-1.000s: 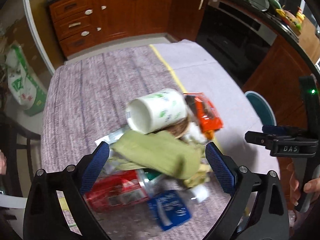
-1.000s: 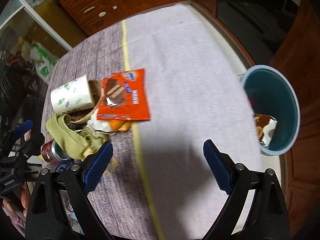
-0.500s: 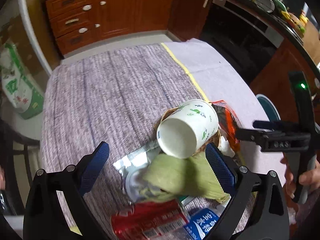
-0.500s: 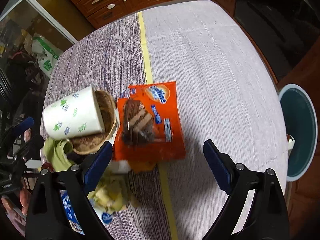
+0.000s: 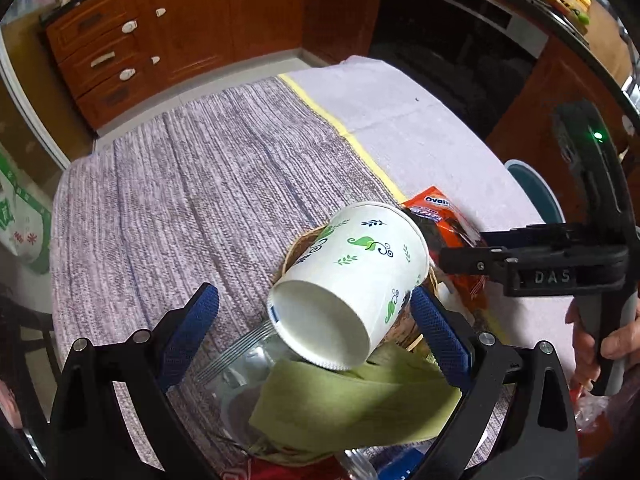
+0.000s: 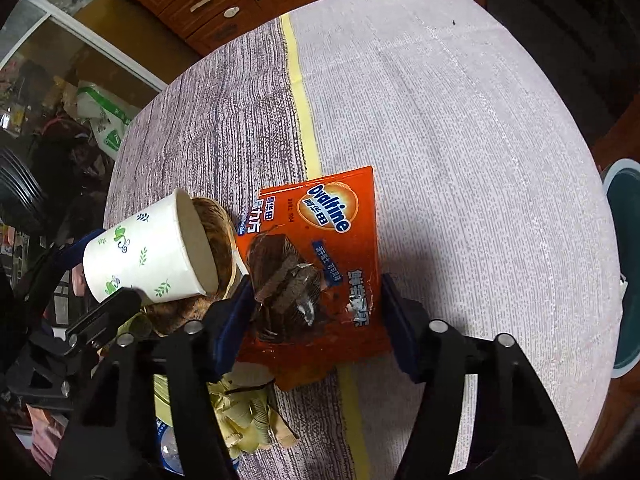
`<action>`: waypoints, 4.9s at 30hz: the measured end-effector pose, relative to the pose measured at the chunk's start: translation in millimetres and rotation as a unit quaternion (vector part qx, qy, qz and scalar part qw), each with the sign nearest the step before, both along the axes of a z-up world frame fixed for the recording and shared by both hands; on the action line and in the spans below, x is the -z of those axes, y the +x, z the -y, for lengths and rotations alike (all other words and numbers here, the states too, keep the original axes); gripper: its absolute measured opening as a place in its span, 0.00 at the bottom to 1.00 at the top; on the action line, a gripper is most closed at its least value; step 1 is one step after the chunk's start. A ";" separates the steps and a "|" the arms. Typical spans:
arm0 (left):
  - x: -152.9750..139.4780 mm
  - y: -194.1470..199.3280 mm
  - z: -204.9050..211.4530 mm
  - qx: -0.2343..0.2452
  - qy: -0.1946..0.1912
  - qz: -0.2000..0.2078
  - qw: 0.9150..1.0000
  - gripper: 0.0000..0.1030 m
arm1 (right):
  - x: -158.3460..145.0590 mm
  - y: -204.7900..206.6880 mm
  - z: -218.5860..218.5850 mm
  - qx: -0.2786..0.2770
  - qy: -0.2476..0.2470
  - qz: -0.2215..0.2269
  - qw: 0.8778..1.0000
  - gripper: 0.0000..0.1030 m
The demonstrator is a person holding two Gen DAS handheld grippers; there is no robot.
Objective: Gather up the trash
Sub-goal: 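Grasp the white paper cup with the left tool while the right tool grasps the Ovaltine packet, then carry both items to the bin while the left tool releases the cup into it, then open the right tool to drop the Ovaltine packet into the bin, then move both tools back over the table toward the bottle and husks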
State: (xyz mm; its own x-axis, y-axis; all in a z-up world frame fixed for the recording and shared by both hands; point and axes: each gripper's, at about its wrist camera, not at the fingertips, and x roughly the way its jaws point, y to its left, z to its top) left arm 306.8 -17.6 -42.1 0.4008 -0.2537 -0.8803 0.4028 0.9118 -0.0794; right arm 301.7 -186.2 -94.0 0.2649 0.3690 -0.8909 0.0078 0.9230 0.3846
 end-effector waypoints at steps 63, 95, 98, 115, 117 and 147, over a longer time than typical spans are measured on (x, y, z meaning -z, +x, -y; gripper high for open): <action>-68.6 -95.2 249.7 0.159 -0.005 0.089 0.983 0.56 | -67.3 -140.6 264.0 0.225 0.013 0.103 0.969 0.50; 20.0 -55.7 349.2 0.175 0.031 -0.015 0.984 0.72 | 0.2 -115.2 330.3 0.252 0.028 0.040 0.966 0.58; 17.4 -54.0 339.1 0.170 0.028 -0.018 0.985 0.74 | -0.2 -107.7 324.9 0.246 0.038 0.036 0.968 0.85; -6.6 -79.9 272.5 0.128 0.001 -0.023 0.991 0.74 | -18.9 -118.1 284.5 0.245 0.017 0.026 0.969 0.85; -11.7 -84.4 258.8 0.123 -0.001 -0.019 0.992 0.74 | -23.9 -120.0 273.7 0.237 0.016 0.029 0.971 0.85; -26.8 -149.5 -32.2 -0.049 0.051 0.033 0.997 0.74 | -54.0 -129.0 23.3 0.038 -0.014 0.029 0.999 0.85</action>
State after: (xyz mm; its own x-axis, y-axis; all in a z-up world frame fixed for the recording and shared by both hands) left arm 157.3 14.6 -15.3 0.4770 -0.1211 -0.8705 0.3135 0.9488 0.0398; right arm 172.6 -209.5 -40.0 0.3429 0.3213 -0.8827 0.0570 0.9308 0.3610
